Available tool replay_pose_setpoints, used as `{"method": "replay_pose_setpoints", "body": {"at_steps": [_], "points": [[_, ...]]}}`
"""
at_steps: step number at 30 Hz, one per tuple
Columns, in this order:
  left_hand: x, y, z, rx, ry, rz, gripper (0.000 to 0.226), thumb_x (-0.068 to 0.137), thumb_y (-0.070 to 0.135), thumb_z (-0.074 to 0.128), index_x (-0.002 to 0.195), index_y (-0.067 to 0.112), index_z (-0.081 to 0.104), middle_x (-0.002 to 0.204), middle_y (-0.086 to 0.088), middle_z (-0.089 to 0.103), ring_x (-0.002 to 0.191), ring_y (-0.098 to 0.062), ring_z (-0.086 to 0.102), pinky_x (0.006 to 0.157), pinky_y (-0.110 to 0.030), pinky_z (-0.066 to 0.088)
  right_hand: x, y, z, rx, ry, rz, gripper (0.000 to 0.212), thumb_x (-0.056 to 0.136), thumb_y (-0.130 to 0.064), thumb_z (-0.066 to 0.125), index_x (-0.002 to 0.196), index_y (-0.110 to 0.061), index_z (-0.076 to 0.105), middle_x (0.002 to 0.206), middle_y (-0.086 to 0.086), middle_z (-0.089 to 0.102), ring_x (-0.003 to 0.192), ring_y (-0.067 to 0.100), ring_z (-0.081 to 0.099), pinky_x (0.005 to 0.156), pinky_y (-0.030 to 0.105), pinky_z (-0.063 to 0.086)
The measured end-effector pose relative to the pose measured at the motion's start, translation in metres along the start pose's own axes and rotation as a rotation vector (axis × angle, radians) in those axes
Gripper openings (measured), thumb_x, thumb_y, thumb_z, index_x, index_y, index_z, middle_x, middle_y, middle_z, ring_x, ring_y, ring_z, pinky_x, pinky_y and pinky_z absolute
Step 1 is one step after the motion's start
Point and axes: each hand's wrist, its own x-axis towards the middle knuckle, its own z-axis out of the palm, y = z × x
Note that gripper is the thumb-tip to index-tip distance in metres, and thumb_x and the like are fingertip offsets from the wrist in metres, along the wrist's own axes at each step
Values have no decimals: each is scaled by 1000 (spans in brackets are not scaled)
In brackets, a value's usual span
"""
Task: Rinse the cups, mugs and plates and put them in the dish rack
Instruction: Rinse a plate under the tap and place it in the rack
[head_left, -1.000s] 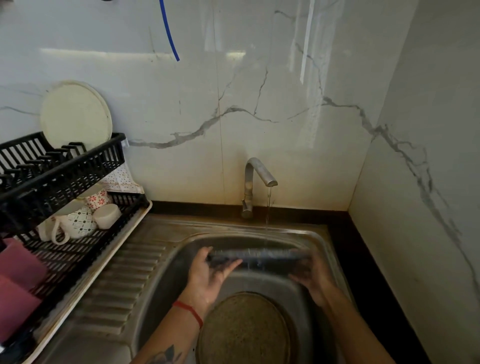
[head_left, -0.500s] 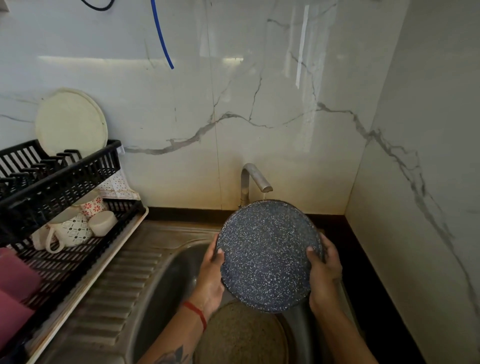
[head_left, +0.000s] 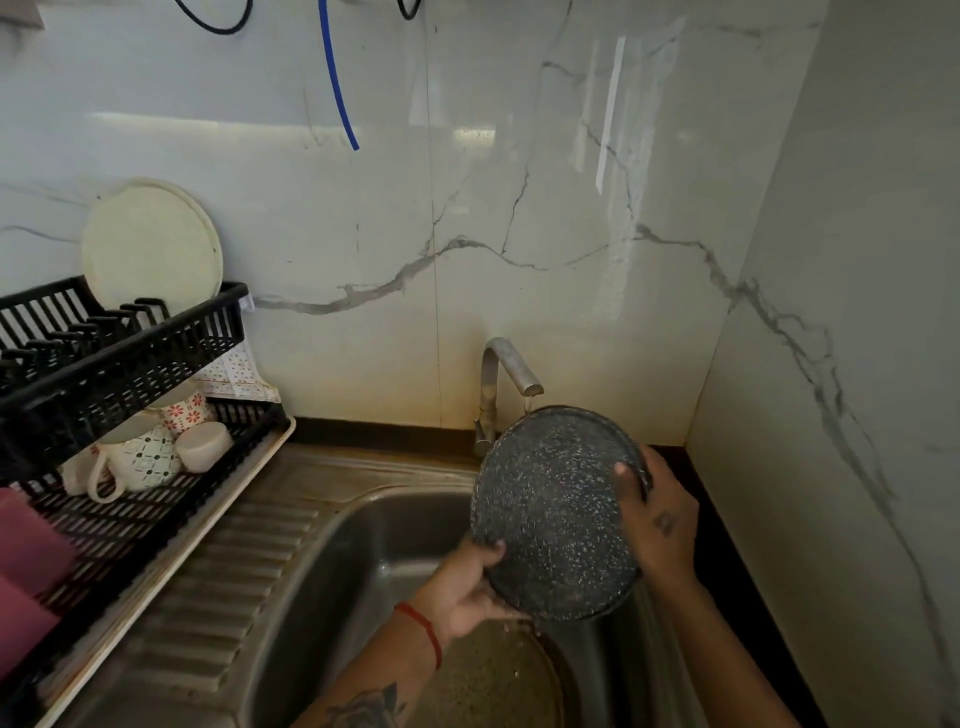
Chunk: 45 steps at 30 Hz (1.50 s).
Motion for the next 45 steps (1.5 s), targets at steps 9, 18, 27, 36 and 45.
{"method": "replay_pose_setpoints", "body": {"at_steps": [9, 18, 27, 36, 45], "points": [[-29, 15, -13, 386, 112, 458, 63, 96, 10, 50, 148, 36, 26, 151, -4, 28, 136, -26, 34, 109, -55, 36, -40, 49, 33, 662, -245, 922, 52, 97, -35, 49, 143, -12, 40, 142, 15, 47, 127, 36, 46, 94, 46, 44], [-67, 27, -47, 524, 127, 518, 82, 95, 9, 54, 151, 34, 0, 151, 6, 30, 131, -7, 34, 103, -26, 35, -49, 6, 57, 933, -285, 985, 54, 100, -45, 36, 141, -11, 42, 140, 18, 48, 122, 37, 48, 76, 45, 48], [-77, 32, -84, 523, 200, 534, 77, 96, -1, 50, 153, 31, 9, 152, 12, 33, 135, -2, 32, 106, -24, 34, -50, -9, 91, 751, -56, 774, 37, 100, -32, 46, 134, -20, 44, 139, 12, 47, 123, 34, 47, 101, 51, 41], [-100, 92, -101, 631, 100, 549, 71, 96, 0, 49, 149, 27, 11, 136, 19, 44, 114, 8, 49, 90, -7, 42, -33, -51, 108, 568, 47, 650, 16, 99, -28, 48, 111, -21, 56, 117, 13, 58, 107, 33, 55, 92, 53, 48], [-198, 281, -120, 937, 64, 810, 58, 94, 28, 58, 132, 50, 20, 121, 37, 39, 110, 9, 47, 84, -10, 44, 21, -201, 155, 736, -128, 252, 12, 101, -9, 40, 109, -15, 47, 117, 13, 55, 105, 32, 59, 69, 38, 54]]}}
